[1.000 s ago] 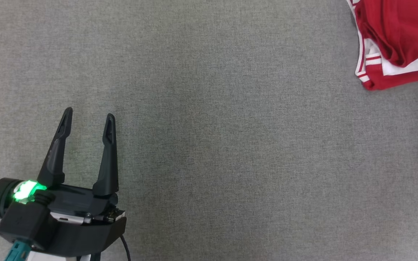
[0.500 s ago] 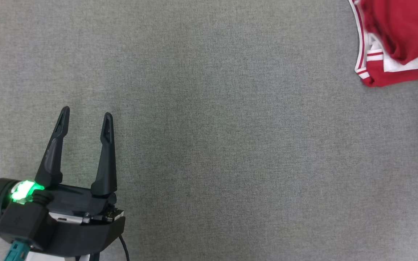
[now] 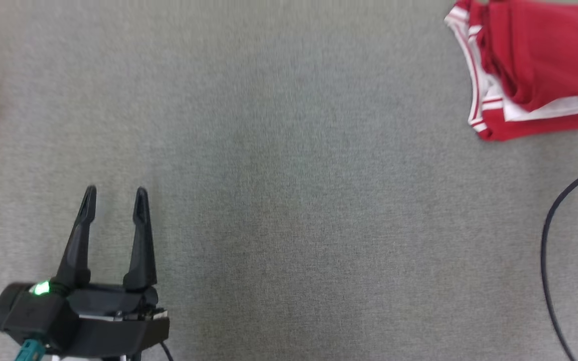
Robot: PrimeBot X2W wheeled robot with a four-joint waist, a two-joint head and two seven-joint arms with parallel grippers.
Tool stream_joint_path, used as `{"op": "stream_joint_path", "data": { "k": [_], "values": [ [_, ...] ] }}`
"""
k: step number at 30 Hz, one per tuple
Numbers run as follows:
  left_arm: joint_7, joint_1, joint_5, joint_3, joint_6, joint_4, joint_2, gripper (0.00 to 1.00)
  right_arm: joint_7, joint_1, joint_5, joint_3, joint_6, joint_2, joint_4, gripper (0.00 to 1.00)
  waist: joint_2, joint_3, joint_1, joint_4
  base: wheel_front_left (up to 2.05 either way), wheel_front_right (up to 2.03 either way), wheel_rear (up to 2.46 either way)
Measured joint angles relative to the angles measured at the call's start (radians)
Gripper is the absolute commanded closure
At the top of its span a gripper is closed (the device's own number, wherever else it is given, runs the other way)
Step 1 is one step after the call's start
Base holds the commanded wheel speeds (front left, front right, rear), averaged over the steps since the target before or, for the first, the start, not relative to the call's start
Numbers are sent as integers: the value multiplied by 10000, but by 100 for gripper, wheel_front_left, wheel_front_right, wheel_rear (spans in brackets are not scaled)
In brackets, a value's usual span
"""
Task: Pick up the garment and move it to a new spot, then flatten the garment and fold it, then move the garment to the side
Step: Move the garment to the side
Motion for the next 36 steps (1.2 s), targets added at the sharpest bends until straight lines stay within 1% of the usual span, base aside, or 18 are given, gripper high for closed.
{"op": "stream_joint_path", "data": {
  "k": [6, 9, 11, 14, 19, 25, 30, 36],
  "values": [
    [-86, 523, -268, 86, 157, 407, -98, 0, -203, 1205, 153, -378, 0, 343, -1053, 0, 0, -802, -1, 20, 0, 0, 0],
    [-134, 777, -364, 184, 230, 589, -119, 0, -222, 2047, 59, -819, 0, 650, -1772, 0, 0, -1228, -1, 31, 0, 0, 0],
    [-167, 967, -382, 270, 309, 686, -123, 0, -228, 2694, -23, -1290, 0, 941, -2288, 0, -1, -1506, -2, 34, 0, 0, 0],
    [-171, 1205, -384, 382, 437, 842, -111, 0, -244, 3763, -385, -1877, 0, 1352, -2882, 0, -1, -1893, -1, 37, 0, 0, 0],
    [-171, 1453, -437, 447, 502, 966, -105, 0, -247, 5211, -1141, -2694, 0, 1983, -4006, 0, -1, -2442, -2, 70, 0, 0, 0],
    [-171, 1574, -520, 433, 529, 1164, -113, 0, -247, 6869, -1824, -3574, 0, 2817, -5193, 0, -1, -2840, -2, 188, 0, 0, 0],
    [-174, 1647, -600, 407, 587, 1315, -132, 0, -150, 8161, -2466, -4036, 0, 3465, -6159, 0, -1, -3083, 0, 314, 0, 0, 0],
    [-186, 1815, -727, 316, 616, 1542, -171, 0, 236, 9601, -3402, -4443, 0, 4261, -7519, 0, -1, -3366, 0, 391, 0, 0, 0]
  ]
}}
